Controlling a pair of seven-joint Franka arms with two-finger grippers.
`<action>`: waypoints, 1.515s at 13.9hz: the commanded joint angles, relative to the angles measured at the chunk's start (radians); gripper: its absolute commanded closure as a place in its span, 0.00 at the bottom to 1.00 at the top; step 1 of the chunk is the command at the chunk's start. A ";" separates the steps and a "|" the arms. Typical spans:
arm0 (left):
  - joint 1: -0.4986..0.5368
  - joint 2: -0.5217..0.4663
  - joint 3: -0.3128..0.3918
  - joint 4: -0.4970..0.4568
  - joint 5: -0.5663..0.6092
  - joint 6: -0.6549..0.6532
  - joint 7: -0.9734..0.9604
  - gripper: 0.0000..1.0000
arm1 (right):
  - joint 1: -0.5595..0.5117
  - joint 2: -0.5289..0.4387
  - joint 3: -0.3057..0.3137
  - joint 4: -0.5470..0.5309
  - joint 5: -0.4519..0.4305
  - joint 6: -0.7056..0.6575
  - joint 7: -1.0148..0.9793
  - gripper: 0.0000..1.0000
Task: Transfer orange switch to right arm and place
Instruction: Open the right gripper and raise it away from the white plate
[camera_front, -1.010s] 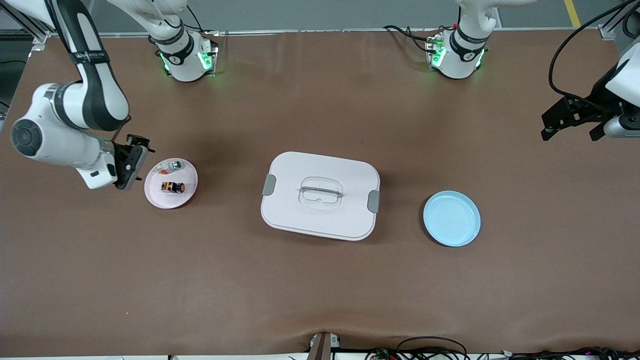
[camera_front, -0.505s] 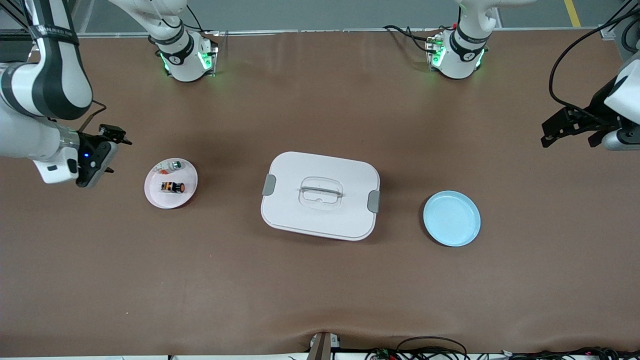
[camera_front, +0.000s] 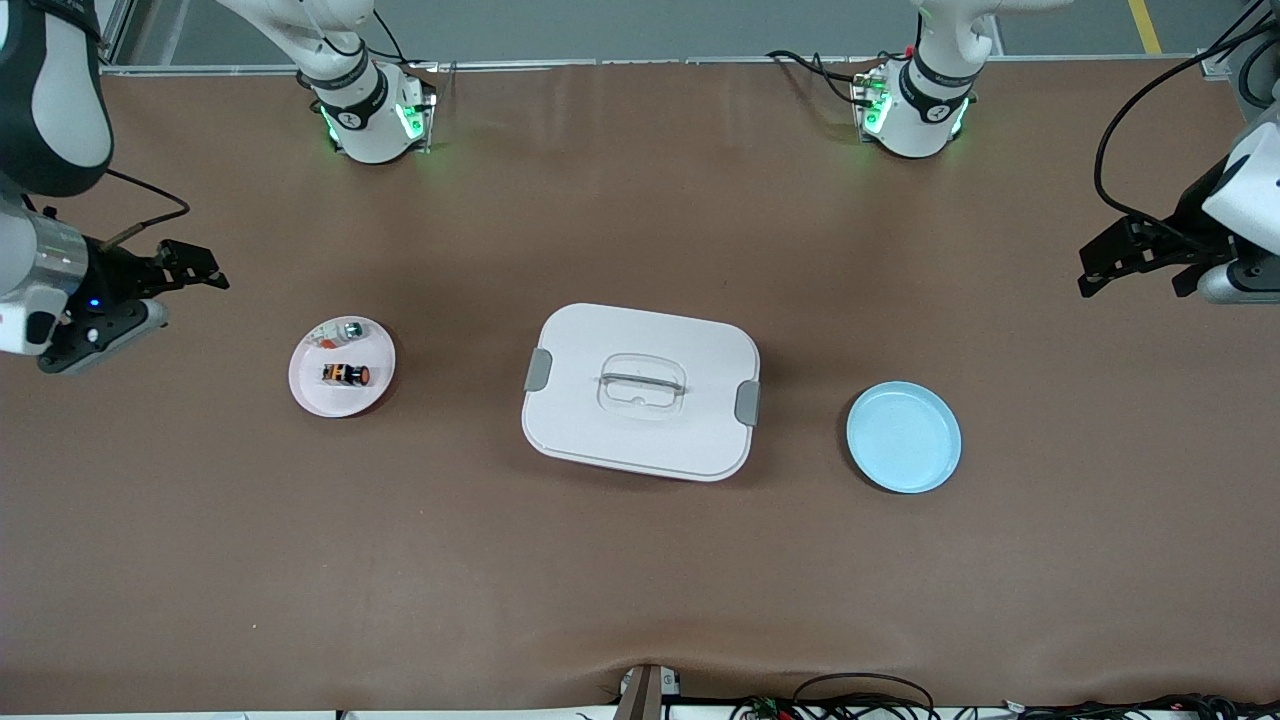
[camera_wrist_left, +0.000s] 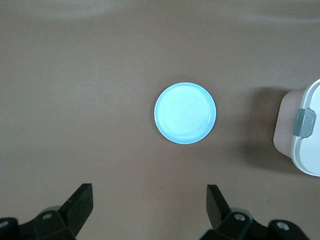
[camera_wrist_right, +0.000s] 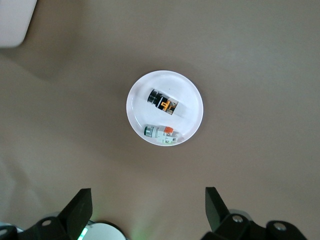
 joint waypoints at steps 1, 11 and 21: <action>-0.002 0.007 0.003 0.024 -0.009 -0.021 0.017 0.00 | -0.020 0.013 0.001 0.054 -0.007 -0.057 0.093 0.00; -0.002 0.007 0.003 0.024 -0.010 -0.021 0.012 0.00 | -0.028 0.001 0.004 0.248 -0.018 -0.205 0.344 0.00; -0.005 0.007 0.001 0.024 -0.010 -0.021 0.009 0.00 | -0.062 0.002 0.004 0.355 -0.021 -0.336 0.330 0.00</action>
